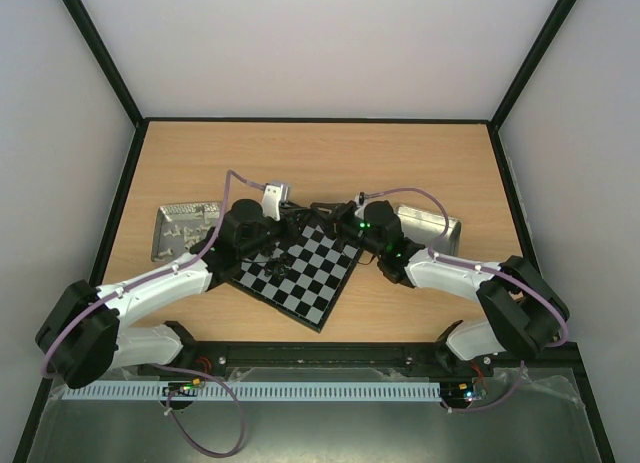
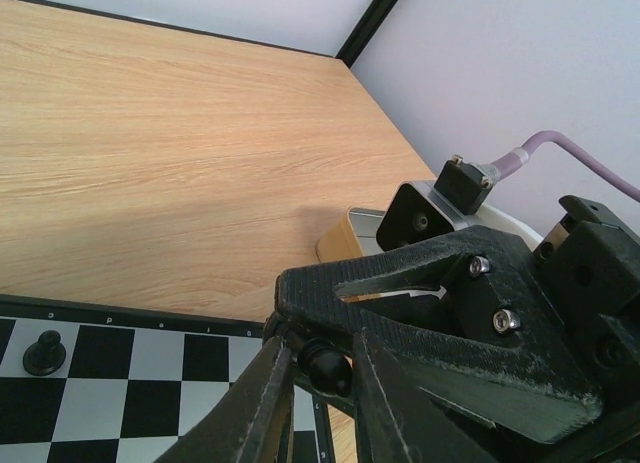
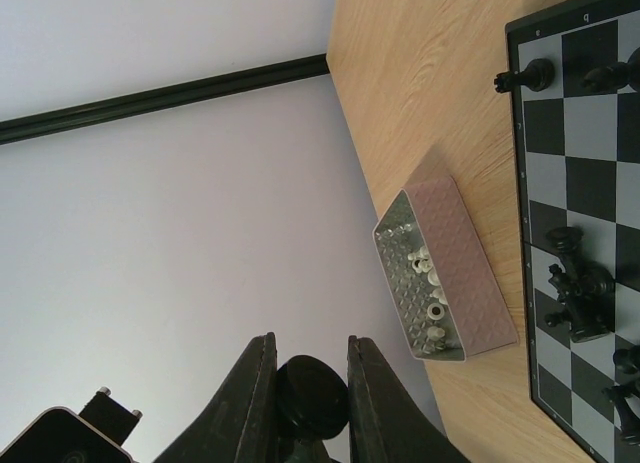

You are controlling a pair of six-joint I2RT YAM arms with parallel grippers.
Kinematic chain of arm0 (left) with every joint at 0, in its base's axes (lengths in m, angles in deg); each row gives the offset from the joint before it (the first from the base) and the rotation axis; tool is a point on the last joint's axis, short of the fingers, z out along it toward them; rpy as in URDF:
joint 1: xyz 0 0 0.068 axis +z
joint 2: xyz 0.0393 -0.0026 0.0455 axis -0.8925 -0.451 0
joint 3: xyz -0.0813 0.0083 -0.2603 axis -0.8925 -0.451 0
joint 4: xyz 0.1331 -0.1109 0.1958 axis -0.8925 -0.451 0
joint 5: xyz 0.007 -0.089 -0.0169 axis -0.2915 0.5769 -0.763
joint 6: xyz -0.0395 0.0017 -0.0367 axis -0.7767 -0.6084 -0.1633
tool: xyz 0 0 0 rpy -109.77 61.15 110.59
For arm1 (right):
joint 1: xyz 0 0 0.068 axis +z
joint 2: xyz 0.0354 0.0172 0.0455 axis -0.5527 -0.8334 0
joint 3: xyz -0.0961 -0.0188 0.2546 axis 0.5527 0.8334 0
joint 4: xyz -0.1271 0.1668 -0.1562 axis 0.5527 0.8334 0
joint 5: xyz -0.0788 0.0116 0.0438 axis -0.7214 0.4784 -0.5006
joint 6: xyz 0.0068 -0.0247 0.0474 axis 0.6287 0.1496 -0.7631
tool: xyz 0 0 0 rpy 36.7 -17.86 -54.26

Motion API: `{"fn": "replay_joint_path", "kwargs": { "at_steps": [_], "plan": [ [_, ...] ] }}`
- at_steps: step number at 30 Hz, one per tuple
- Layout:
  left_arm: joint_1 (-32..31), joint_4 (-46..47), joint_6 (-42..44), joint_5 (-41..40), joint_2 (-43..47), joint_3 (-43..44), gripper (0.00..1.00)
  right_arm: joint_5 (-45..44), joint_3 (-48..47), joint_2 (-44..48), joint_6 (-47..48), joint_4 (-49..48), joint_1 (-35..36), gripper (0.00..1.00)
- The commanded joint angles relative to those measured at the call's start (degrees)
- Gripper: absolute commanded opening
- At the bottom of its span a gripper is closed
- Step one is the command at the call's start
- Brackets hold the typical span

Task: Set up the chess pieces on the board
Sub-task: Place the chess piece on the chessboard.

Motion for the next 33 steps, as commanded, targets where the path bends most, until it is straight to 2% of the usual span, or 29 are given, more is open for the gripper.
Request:
{"fn": "replay_joint_path", "kwargs": {
  "at_steps": [1,7,10,11,12,13,15,19,26,33],
  "plan": [
    [-0.2,0.6,0.6,0.8,0.2,-0.2,0.19,-0.2,0.2,0.9,-0.4,-2.6,-0.4,0.13],
    [-0.2,0.4,1.8,0.3,-0.8,1.2,0.06,0.1,0.2,1.0,0.3,-2.2,-0.4,0.13],
    [-0.2,-0.7,2.2,-0.6,-1.1,2.1,0.03,-0.1,-0.2,1.2,2.0,-0.6,-0.5,0.18],
    [-0.2,-1.9,2.4,-1.2,-1.2,2.6,0.03,-0.4,-0.4,1.2,3.0,0.4,-0.4,0.23],
    [-0.2,-4.0,2.6,-1.9,-1.4,3.4,0.02,-0.8,-0.6,1.5,4.1,1.5,-0.5,0.34],
    [-0.2,-6.1,3.0,-2.6,-1.4,4.1,0.02,-1.5,-0.9,1.8,5.8,3.0,-0.5,0.41],
    [-0.2,-11.3,4.0,-3.5,-1.8,6.8,0.02,-4.2,-1.4,3.2,9.8,7.5,-0.6,0.5],
    [-0.2,-23.5,6.3,-4.0,-3.5,12.0,0.02,-12.5,-1.3,7.2,18.3,18.1,-1.4,0.58],
    [-2.6,-42.6,9.4,-4.2,-13.8,24.3,0.02,-39.0,-3.5,16.3,32.9,38.4,-2.0,0.63],
    [-5.7,-52.1,9.5,-4.1,-28.4,37.9,0.02,-49.1,-1.6,23.9,36.7,44.8,-2.4,0.64]
  ]
}}
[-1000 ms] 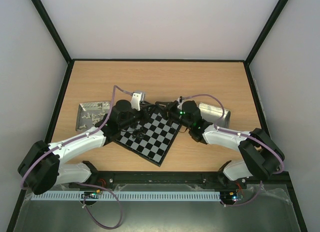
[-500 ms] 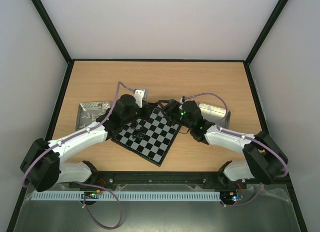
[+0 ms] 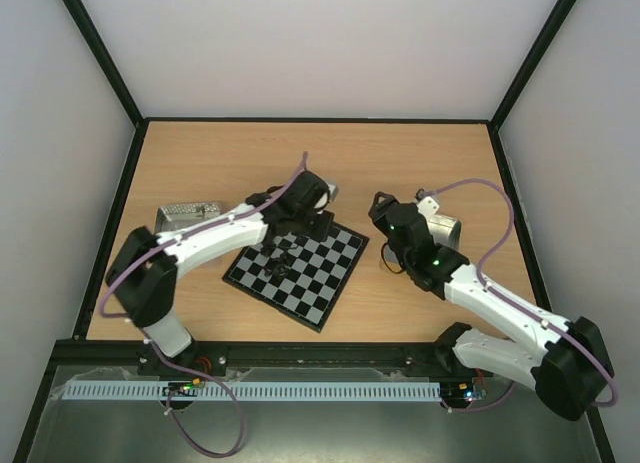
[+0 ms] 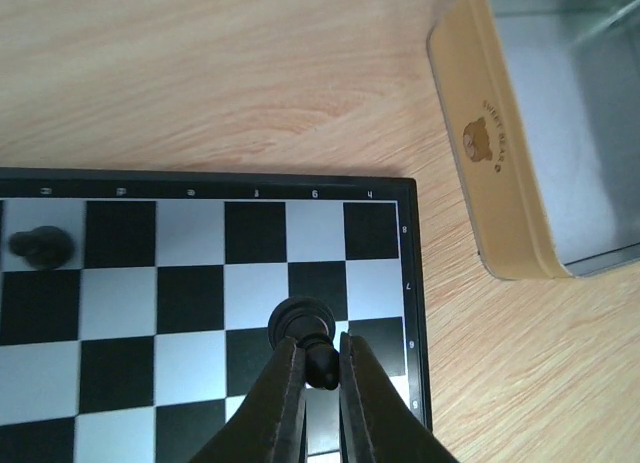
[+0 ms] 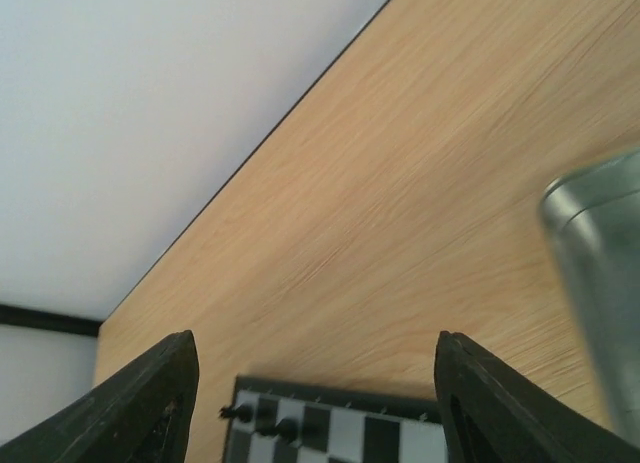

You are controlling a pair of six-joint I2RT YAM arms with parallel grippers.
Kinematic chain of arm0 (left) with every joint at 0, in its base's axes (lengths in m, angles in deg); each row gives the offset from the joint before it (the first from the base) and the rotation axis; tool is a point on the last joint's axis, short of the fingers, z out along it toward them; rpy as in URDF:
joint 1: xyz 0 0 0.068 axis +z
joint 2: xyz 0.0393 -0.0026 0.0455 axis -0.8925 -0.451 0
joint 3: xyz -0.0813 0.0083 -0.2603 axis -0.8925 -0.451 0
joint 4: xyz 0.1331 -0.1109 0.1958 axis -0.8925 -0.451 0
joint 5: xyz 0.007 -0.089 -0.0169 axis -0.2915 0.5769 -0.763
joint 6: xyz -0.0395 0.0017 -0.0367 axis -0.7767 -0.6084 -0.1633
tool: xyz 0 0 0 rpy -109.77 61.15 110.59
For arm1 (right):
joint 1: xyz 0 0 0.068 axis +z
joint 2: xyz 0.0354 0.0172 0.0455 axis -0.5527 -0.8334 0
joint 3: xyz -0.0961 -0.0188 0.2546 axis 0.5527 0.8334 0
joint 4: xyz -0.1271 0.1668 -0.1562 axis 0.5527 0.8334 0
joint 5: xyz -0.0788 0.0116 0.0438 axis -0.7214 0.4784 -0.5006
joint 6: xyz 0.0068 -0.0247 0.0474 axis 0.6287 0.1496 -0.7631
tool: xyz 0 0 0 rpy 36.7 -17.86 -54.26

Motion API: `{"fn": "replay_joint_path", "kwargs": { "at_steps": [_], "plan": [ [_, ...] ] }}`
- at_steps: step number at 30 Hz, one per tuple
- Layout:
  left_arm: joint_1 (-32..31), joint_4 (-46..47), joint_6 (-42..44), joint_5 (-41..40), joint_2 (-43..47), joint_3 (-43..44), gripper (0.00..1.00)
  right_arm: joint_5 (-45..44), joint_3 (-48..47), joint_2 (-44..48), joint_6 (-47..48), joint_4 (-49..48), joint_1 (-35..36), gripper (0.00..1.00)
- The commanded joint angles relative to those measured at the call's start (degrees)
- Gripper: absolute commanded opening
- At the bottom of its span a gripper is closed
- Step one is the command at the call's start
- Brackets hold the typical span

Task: Set up the chess pieces on the board
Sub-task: Place the chess piece on the chessboard.

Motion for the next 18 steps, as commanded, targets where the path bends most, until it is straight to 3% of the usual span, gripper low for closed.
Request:
{"fn": "replay_joint_path", "kwargs": {
  "at_steps": [1,18],
  "plan": [
    [-1.4,-10.1,1.2,-0.4,-8.0,7.5,0.03,-12.3,0.4,4.3,4.8,7.9,-0.3,0.64],
    [-1.5,-18.9,1.8,-4.4,-26.2,24.6,0.03,-13.1,1.8,7.2,6.7,7.7,-0.3,0.66]
  ]
}}
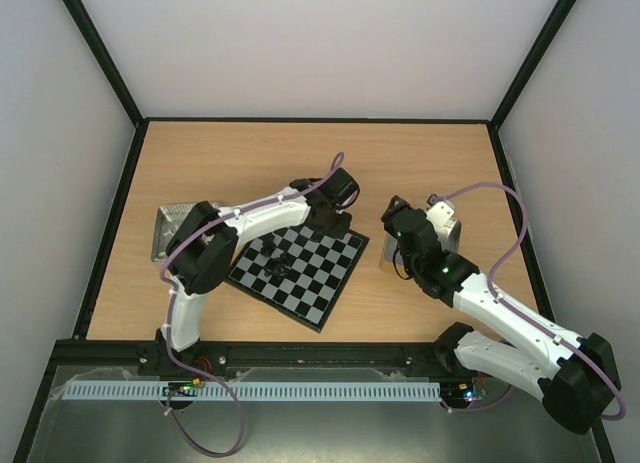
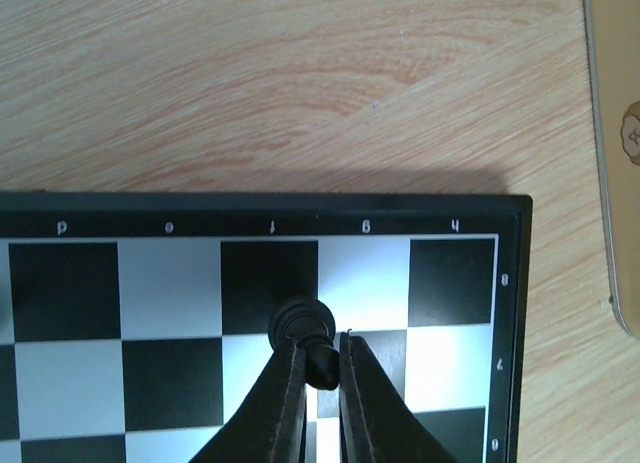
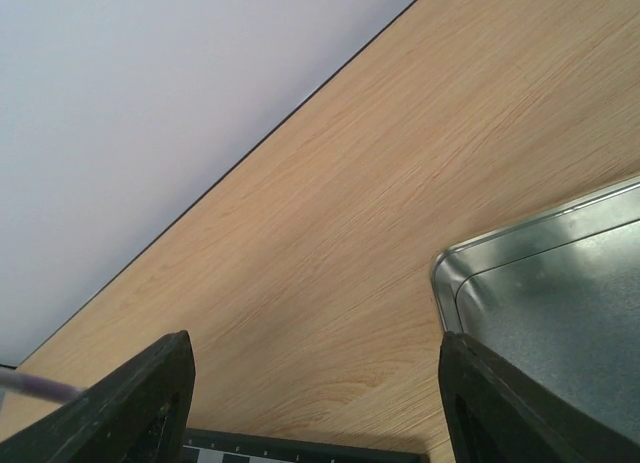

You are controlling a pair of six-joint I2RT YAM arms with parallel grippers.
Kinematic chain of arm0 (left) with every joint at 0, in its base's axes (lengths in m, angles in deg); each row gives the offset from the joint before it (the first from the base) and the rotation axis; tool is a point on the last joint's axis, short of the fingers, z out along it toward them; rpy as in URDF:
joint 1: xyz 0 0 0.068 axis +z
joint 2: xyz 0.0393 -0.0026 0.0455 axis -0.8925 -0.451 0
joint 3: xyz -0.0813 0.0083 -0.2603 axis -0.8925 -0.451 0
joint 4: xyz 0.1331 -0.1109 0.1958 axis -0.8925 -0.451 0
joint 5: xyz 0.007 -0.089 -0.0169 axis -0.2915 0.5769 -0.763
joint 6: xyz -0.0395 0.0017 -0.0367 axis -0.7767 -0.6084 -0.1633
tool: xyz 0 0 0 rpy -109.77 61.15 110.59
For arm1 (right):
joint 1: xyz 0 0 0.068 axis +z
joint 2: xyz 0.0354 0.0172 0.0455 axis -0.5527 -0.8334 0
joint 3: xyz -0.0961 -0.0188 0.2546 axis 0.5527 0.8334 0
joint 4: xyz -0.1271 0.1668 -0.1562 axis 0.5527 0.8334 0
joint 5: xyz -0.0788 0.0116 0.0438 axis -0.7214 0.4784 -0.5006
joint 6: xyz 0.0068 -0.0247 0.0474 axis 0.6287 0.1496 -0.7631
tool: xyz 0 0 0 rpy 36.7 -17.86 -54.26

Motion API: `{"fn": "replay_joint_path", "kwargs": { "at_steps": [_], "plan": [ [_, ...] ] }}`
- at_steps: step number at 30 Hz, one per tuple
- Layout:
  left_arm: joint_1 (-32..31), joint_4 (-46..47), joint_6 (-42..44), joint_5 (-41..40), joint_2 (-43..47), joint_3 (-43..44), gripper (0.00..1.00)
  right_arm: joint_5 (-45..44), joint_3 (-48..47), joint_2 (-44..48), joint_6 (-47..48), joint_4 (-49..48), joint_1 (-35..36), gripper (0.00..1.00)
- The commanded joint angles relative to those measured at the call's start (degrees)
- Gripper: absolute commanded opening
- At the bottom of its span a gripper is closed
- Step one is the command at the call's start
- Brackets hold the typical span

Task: Set up the chess pieces on the board
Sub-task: Place the chess piece on the chessboard.

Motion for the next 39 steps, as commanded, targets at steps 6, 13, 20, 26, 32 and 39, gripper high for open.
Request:
{"fn": "replay_joint_path", "kwargs": {
  "at_steps": [6,13,20,26,32,39],
  "plan": [
    [0.7,-5.3,0.8,-2.0,-5.1,5.9,0.03,-3.3,0.4,0.9,1.2,0.7,-0.2,0.66],
    [1.3,-5.5,0.4,-1.7,-6.0,5.8,0.04,-3.3,0.1,1.0,1.5,0.7,-0.3,0.67],
    [1.4,-4.9,0.3,-1.3,-5.5,5.0,0.18,-3.1,0.0,1.2,1.3,0.4,-0.3,0.67],
    [2.1,-4.5,-0.1,-0.5,-4.0,5.8,0.34,-2.2,0.0,2.2,0.9,0.4,-0.2,0.68],
    [2.2,-1.6,-1.4,0.6,2.2,2.1,0.48,6.0,0.3,1.8,3.2,-0.3,-0.2,0.69],
    [2.5,2.5,-6.7,-4.1,12.7,-9.2,0.55,15.6,1.2,0.3,8.7,-3.3,-0.2,0.69]
  ]
}}
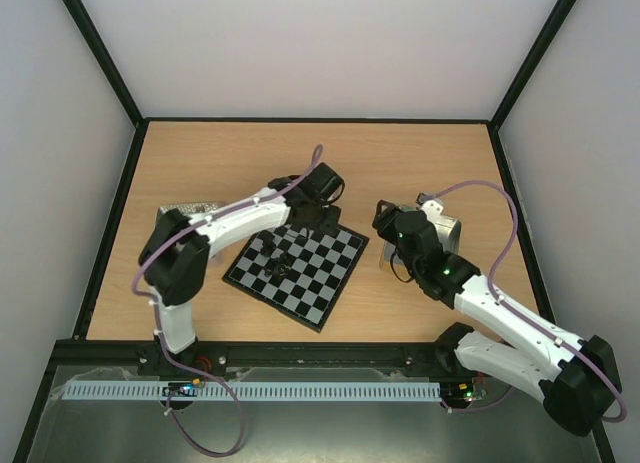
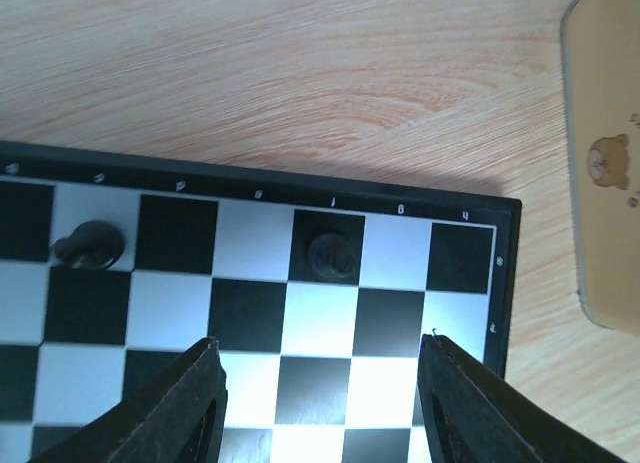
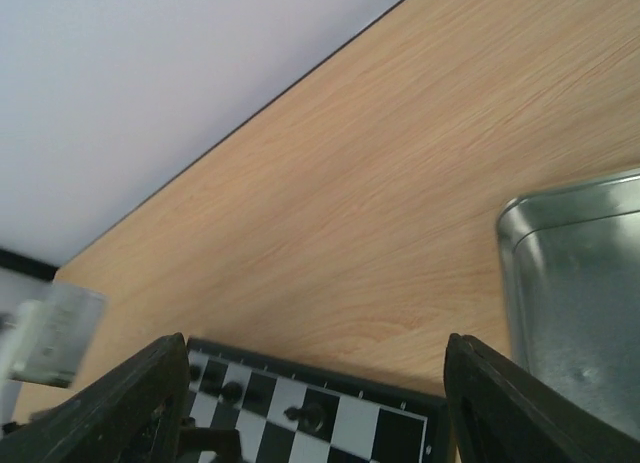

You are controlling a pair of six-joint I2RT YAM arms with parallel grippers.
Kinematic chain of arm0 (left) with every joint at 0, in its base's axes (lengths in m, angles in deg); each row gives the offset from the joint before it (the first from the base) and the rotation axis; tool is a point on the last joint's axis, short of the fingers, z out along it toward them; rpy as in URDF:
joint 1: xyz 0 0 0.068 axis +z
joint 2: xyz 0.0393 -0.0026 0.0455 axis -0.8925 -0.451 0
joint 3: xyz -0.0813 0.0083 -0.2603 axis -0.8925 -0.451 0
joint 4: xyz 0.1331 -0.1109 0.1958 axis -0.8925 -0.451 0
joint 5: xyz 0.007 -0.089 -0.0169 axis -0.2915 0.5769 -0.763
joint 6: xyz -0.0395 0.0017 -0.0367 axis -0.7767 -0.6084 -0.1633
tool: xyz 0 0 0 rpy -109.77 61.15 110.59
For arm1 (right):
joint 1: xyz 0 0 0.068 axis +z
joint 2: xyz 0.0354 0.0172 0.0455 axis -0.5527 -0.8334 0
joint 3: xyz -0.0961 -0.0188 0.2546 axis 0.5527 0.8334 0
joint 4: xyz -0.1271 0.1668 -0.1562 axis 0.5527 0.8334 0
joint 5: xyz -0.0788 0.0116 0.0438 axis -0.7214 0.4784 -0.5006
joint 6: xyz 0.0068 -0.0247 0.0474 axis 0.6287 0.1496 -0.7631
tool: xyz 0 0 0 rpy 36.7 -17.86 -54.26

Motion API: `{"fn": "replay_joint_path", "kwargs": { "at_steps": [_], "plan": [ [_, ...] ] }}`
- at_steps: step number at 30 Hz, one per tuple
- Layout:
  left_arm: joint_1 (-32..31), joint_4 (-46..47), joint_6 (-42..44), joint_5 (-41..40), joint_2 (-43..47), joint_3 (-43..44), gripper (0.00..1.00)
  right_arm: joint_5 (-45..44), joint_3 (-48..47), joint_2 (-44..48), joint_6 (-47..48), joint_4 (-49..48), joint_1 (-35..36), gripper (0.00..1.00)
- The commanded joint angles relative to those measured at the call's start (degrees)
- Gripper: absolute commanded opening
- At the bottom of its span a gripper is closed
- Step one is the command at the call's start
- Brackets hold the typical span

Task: Set up the chess pieces on the board
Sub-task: Place the chess piece on the chessboard, then pick up the chess piece from the chessboard.

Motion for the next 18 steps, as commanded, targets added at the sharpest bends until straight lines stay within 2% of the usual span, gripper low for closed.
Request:
{"fn": "replay_joint_path", "kwargs": {
  "at_steps": [1,4,9,16,18],
  "plan": [
    [0.5,2.2,-4.4,-3.9,7.7,-7.1,0.55,8.3,1.1,-0.9,3.5,-3.1,-0.2,0.69],
    [0.8,2.0,-7.4,-6.8,12.3,-13.6,0.52,11.6,2.7,-1.4,3.5,-5.6,-0.2,0.69],
    [2.3,2.4,-11.4,-8.5,19.1,-23.3,0.33,15.8,1.4,-4.2,4.5,-4.7,-0.3,0.67],
    [4.4,5.0,-12.0,-7.2,23.3,-29.2,0.32,17.8,2.0,-6.8,4.4,-5.4,-0.2,0.63],
    [5.0,5.5,-11.7,-6.8,22.0,-29.0,0.35,18.1,2.1,-7.4,4.3,-6.0,-0.2,0.62]
  ]
}}
